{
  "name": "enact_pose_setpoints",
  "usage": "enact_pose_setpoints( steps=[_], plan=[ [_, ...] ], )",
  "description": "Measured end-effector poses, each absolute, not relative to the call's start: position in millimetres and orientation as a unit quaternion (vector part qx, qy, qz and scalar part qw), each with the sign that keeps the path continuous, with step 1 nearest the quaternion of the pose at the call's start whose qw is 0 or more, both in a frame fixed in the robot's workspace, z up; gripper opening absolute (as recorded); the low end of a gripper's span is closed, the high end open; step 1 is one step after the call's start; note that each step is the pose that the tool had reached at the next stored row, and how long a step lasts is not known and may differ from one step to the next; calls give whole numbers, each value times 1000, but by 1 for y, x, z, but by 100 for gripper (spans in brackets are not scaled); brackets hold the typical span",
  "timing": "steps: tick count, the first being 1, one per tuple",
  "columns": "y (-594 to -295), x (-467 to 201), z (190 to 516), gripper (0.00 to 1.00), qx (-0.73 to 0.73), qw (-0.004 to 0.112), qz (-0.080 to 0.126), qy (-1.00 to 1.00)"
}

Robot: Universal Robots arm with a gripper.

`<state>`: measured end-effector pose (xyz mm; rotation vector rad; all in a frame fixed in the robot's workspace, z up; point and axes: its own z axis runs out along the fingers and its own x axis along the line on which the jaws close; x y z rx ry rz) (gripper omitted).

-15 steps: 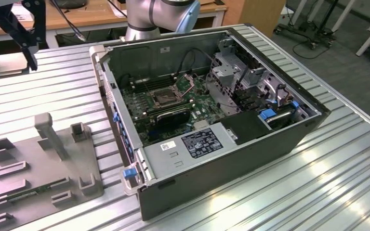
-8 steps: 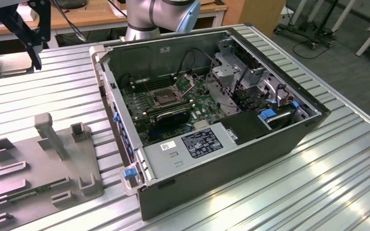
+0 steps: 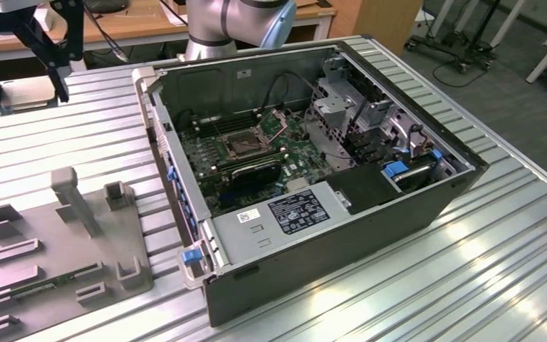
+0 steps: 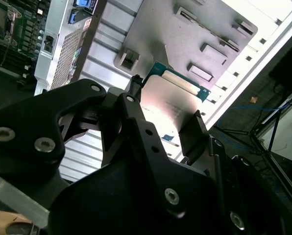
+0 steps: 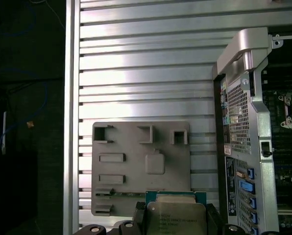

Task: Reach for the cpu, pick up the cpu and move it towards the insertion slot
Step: 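Pick up the cpu and move it towards the insertion slot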

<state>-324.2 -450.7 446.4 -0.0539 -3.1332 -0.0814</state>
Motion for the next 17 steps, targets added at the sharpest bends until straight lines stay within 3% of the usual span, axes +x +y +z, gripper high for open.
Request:
enact_pose_setpoints(
  steps=[17],
  plan=[
    [-451,-311,446,55,-17,3,-26,-1000]
  ],
)
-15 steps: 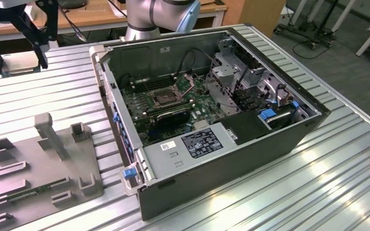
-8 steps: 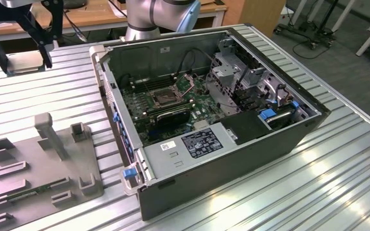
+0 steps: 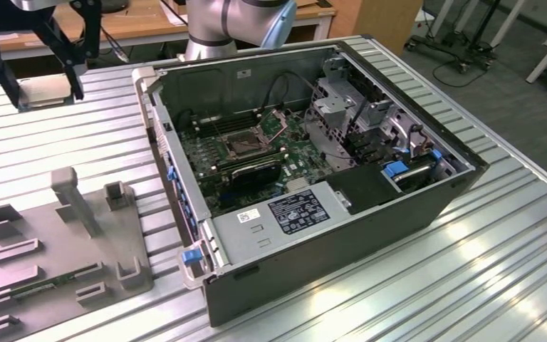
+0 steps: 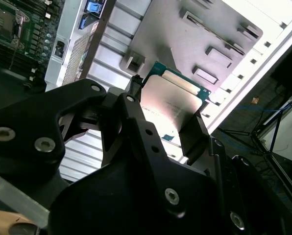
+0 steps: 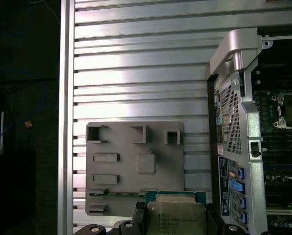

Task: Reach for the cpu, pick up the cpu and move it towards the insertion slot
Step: 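Pick up the cpu and move it towards the insertion slot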

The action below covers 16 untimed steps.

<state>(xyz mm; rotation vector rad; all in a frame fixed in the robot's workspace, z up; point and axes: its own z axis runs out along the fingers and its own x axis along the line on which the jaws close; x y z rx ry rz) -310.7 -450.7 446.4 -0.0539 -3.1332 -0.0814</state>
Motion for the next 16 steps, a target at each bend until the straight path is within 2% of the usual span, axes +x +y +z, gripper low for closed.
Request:
enact_pose_setpoints(
  steps=[16],
  plan=[
    [-451,-300,446,55,-17,3,-26,-1000]
  ],
)
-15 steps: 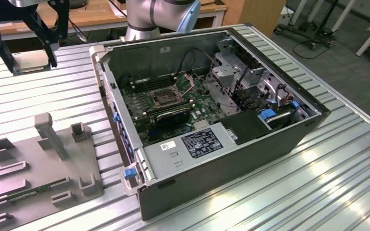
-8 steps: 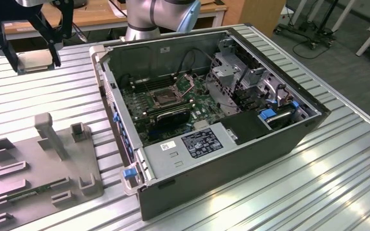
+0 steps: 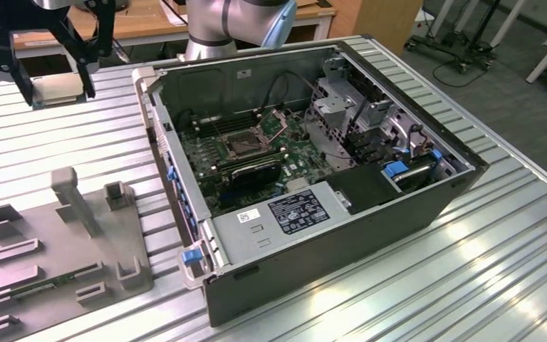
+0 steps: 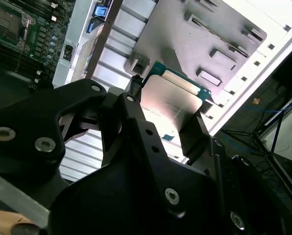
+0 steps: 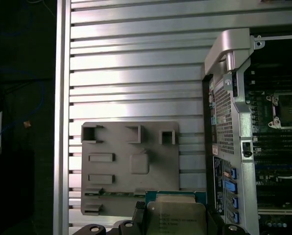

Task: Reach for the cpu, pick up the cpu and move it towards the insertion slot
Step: 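Pick up the cpu and move it towards the insertion slot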

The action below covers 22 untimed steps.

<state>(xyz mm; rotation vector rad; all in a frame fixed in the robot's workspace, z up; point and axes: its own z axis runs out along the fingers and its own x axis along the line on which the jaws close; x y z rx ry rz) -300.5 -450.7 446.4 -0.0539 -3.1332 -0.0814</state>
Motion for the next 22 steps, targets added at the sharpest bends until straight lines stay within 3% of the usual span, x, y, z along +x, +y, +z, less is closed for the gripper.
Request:
enact_pose_setpoints(
  steps=[22],
  plan=[
    [-451,-285,446,55,-17,3,-26,-1000]
  ],
)
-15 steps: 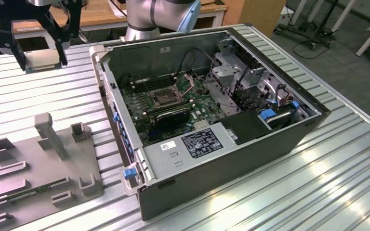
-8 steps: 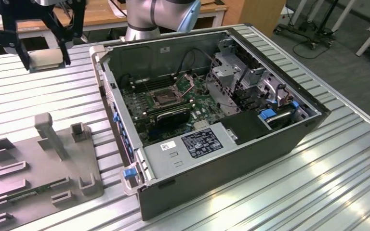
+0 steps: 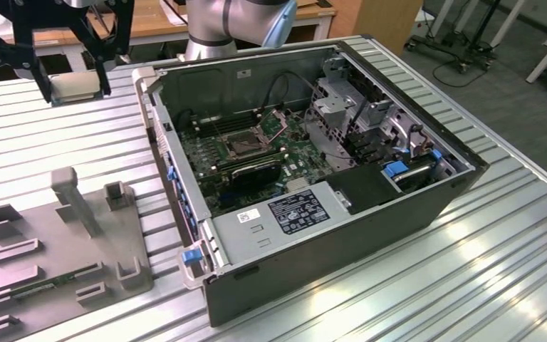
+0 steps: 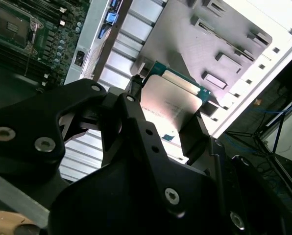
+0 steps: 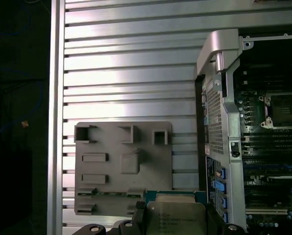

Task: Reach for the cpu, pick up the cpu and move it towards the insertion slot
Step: 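Pick up the cpu and move it towards the insertion slot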

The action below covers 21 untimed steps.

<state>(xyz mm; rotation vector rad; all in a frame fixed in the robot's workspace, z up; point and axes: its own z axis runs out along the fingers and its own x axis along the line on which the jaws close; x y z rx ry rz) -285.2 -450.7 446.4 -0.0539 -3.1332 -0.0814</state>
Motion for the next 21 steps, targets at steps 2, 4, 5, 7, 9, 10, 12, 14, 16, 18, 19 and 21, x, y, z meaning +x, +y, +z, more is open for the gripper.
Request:
enact_pose_setpoints(
  steps=[2,4,5,7,9,10,12,14,16,18,19,21],
  plan=[
    [-451,-284,446,55,-17,3,-26,-1000],
    [-451,-282,446,55,-17,3,-26,-1000],
    [-451,-281,446,55,-17,3,-26,-1000],
    [-451,-280,446,55,-17,3,-26,-1000],
    [-451,-278,446,55,-17,3,-26,-1000],
    [-451,-277,446,55,-17,3,-26,-1000],
    [-451,-276,446,55,-17,3,-26,-1000],
    [-451,-274,446,55,-17,3,-26,-1000],
    [-451,-273,446,55,-17,3,-26,-1000],
    [-451,-271,446,55,-17,3,-26,-1000],
    [-451,-270,446,55,-17,3,-26,-1000],
    [-451,-269,446,55,-17,3,-26,-1000]
  ],
)
